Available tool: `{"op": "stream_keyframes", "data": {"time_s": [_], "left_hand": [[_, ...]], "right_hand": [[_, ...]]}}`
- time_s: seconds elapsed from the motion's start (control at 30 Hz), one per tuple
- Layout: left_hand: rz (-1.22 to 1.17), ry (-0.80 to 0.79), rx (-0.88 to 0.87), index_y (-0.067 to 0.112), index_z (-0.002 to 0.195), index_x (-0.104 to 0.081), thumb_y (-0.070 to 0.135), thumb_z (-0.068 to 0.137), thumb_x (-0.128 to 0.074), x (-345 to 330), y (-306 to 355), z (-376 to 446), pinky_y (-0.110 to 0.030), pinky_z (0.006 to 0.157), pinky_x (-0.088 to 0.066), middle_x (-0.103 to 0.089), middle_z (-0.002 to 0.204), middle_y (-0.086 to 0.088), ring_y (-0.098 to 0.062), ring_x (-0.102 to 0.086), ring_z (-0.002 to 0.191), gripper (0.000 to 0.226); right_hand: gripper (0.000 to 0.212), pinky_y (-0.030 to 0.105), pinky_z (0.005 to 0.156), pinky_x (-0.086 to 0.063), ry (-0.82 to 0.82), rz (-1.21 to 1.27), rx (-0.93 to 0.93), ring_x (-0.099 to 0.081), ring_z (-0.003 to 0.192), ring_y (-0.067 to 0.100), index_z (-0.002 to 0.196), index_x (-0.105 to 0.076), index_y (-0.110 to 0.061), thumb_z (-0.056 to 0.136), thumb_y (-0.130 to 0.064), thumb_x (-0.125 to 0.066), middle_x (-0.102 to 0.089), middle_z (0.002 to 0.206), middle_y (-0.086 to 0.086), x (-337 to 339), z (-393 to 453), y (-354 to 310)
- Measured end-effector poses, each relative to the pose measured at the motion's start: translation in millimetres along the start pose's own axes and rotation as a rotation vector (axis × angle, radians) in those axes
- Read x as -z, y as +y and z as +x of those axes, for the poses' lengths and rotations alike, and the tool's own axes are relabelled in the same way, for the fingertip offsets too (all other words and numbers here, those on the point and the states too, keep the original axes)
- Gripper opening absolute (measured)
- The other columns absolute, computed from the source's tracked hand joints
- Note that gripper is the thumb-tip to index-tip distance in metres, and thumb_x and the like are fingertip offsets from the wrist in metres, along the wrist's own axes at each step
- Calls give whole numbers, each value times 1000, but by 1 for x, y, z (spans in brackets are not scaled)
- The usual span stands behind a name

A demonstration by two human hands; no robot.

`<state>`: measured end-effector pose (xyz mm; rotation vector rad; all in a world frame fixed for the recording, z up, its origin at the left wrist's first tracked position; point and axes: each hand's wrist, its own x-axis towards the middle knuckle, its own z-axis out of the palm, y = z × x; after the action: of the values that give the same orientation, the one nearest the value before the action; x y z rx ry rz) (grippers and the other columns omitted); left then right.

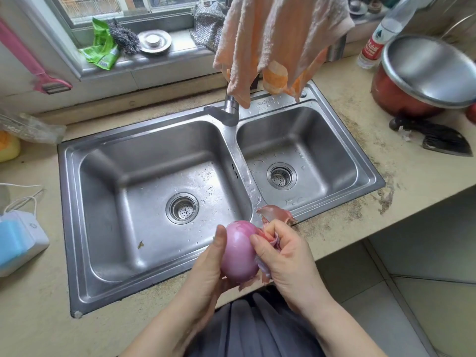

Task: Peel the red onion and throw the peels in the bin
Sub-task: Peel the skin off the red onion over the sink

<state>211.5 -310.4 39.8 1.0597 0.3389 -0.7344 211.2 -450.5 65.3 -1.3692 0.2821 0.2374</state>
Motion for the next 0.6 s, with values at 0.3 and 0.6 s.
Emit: {"op": "stream_keyframes", "data": {"time_s": [0.3, 0.6], "left_hand": [[-170, 210, -24, 18, 95, -73, 63, 36, -83, 18, 2, 5, -28, 52, -39, -68, 90, -18, -31, -58, 80, 75], [11, 178, -99, 13, 106, -68, 69, 49, -75, 12, 0, 3, -20, 43, -38, -64, 84, -10, -15, -48, 57, 80]], "right_hand": [[19, 27, 48, -45, 451, -68, -11, -47, 44, 12, 73, -52, -10, 90, -6, -57, -47, 58, 9, 74, 23, 3], [25, 33, 81, -48, 214, -754, 7, -59, 98, 20, 114, -61, -24, 92, -34, -55, -59, 103, 2, 87, 46, 74]]}}
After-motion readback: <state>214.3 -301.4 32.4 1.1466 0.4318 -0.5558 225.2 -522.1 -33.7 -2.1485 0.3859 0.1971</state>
